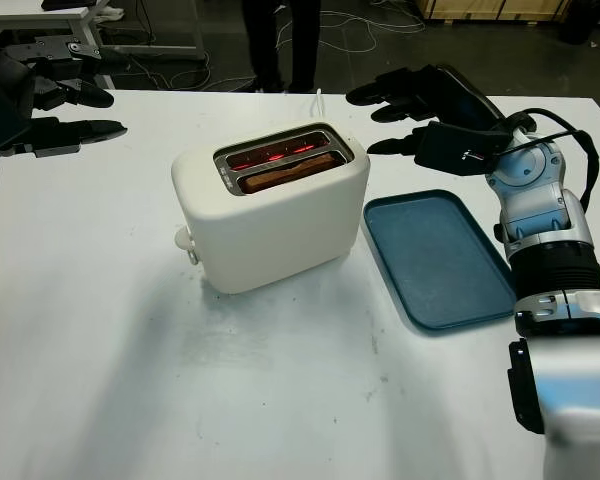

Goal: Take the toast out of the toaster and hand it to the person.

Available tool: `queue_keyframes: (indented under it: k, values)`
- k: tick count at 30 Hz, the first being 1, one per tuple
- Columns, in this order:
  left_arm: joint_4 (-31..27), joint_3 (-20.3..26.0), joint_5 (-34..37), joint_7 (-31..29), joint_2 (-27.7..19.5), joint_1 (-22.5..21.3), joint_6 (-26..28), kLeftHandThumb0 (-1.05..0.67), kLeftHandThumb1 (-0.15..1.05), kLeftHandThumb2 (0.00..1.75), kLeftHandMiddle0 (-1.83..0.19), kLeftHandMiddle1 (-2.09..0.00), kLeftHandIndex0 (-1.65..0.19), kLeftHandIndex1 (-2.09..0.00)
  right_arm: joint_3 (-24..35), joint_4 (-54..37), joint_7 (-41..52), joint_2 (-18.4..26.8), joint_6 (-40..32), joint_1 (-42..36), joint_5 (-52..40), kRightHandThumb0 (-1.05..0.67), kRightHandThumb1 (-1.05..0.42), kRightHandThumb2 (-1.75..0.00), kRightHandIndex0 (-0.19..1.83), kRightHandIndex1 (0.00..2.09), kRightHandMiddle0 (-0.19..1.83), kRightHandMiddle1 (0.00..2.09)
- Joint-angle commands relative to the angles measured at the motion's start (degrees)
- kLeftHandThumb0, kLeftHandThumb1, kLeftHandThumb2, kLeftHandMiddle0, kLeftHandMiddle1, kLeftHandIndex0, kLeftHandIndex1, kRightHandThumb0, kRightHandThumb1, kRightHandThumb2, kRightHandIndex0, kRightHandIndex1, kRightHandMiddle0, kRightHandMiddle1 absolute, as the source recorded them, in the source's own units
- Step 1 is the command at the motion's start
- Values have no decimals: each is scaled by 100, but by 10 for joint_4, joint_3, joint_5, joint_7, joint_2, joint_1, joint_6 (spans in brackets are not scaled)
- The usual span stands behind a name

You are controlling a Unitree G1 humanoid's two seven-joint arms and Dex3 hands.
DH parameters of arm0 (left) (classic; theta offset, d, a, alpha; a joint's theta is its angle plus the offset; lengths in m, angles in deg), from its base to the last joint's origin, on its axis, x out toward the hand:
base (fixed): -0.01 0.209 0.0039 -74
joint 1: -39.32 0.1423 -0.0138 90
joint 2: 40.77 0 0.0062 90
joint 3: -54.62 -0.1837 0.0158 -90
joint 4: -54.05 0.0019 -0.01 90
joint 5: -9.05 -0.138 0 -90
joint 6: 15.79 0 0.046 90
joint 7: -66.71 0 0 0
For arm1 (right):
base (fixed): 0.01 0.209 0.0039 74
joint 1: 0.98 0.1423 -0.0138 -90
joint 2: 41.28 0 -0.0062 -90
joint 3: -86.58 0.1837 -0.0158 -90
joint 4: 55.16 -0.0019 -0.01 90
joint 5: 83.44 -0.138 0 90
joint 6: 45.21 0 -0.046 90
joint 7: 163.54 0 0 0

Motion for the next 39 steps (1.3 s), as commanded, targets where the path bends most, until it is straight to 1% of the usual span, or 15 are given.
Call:
queue_keyframes:
  k: [1,6,8,11,15,22,25,27,32,36,39]
  values:
    - [-4,-1,-1,0,-6,-2,0,-29,86,0,-21,-92,-44,-37,0,0,-3,4,8,6,-2,-25,-78,0,85,1,77,0]
    - [10,-4,-2,-2,-7,-6,-14,-33,85,0,-22,-93,-44,-38,0,4,-5,3,8,8,-1,-23,-78,0,87,1,78,1]
    - [11,-2,1,-2,-6,-7,-12,-33,85,0,-23,-93,-45,-38,-1,-2,-6,4,3,7,2,-23,-78,0,86,1,78,1]
    - [7,-2,4,-2,-3,-8,-4,-31,85,0,-21,-93,-44,-38,-3,-4,-7,6,2,7,7,-24,-78,0,86,0,78,0]
    - [12,-1,3,0,-3,-6,-15,-30,85,0,-21,-95,-44,-39,-3,-2,-7,6,6,8,7,-25,-78,0,86,0,78,0]
    - [7,-2,3,-1,-3,-6,-8,-29,85,0,-20,-96,-43,-39,-4,3,-11,4,4,10,10,-26,-78,0,86,0,78,0]
    - [6,-2,3,0,-2,-6,-4,-28,85,0,-19,-96,-42,-40,-3,12,-11,3,17,12,8,-25,-78,0,87,1,78,0]
    - [8,-1,3,-1,-3,-5,-9,-29,85,0,-19,-96,-42,-40,-4,11,-10,3,12,12,8,-28,-78,0,87,1,78,0]
    - [4,2,6,1,0,-3,-4,-29,85,0,-19,-96,-42,-40,-5,8,-8,7,12,12,9,-31,-79,0,86,1,78,0]
    - [-1,-2,0,0,-4,-3,3,-29,86,1,-18,-95,-41,-40,-4,5,-4,6,4,11,5,-31,-80,0,85,0,77,0]
    - [-3,-3,-1,0,-5,-3,6,-29,86,1,-19,-95,-41,-40,-4,11,-6,4,11,11,3,-28,-79,0,85,0,77,0]
